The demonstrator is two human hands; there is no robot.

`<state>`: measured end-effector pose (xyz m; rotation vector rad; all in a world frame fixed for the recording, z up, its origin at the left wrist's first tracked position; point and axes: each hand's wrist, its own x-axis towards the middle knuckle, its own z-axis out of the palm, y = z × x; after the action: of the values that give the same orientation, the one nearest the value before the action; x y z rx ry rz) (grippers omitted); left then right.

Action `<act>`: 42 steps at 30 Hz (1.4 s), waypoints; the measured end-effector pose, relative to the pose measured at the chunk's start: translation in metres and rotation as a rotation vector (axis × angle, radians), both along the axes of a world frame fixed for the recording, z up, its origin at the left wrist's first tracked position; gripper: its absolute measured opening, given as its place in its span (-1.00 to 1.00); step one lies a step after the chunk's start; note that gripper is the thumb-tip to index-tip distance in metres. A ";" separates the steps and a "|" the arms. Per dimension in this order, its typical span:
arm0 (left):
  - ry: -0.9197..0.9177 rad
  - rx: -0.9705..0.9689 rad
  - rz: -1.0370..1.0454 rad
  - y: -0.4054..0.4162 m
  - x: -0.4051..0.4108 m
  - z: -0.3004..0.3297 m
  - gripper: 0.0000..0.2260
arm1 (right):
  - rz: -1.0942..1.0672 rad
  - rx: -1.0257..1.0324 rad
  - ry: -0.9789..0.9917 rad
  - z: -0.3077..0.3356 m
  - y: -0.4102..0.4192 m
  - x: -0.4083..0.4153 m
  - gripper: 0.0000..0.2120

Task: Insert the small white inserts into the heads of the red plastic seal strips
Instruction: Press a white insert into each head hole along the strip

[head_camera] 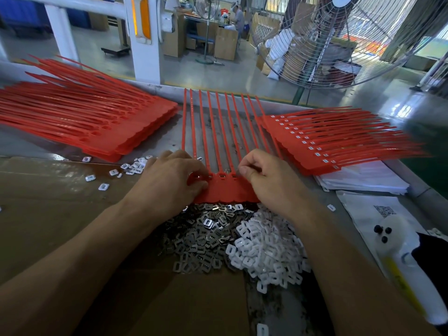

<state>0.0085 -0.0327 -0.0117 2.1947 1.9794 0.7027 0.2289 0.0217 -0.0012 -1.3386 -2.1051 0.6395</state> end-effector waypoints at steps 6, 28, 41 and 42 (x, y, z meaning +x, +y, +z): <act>0.026 -0.006 -0.027 -0.002 0.000 0.001 -0.74 | -0.034 0.031 0.042 0.002 0.001 0.001 -0.87; 0.027 -0.017 -0.043 -0.003 0.002 0.003 -0.75 | 0.067 0.028 0.121 -0.001 -0.011 -0.013 -0.90; -0.011 -0.007 0.000 0.000 0.002 0.002 -0.66 | 0.189 -0.053 0.068 -0.003 -0.012 -0.028 -0.87; -0.014 -0.005 -0.001 0.000 0.003 0.002 -0.66 | 0.192 -0.051 0.064 -0.003 -0.011 -0.030 -0.88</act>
<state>0.0113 -0.0328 -0.0097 2.1810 1.9715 0.7100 0.1987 0.0106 -0.0038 -1.1347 -2.1950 0.8100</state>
